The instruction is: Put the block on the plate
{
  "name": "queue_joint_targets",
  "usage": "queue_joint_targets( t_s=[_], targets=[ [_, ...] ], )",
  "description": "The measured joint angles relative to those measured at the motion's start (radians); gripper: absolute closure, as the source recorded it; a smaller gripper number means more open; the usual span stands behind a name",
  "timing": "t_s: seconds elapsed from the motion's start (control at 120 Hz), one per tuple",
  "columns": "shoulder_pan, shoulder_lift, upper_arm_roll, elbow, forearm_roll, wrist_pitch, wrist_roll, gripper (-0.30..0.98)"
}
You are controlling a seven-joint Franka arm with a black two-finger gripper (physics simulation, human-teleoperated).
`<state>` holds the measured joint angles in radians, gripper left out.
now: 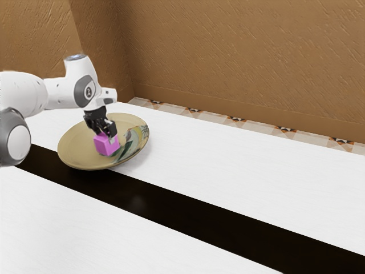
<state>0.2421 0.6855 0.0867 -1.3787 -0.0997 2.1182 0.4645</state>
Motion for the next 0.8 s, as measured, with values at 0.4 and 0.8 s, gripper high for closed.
queue_joint_targets(
  t_s=[0.4,0.8],
  targets=[
    [-0.03,-0.171,-0.019,-0.075,0.004,-0.022,0.012,0.04],
    [-0.24,-0.402,-0.057,-0.15,0.052,-0.181,0.018,0.01]
  ],
)
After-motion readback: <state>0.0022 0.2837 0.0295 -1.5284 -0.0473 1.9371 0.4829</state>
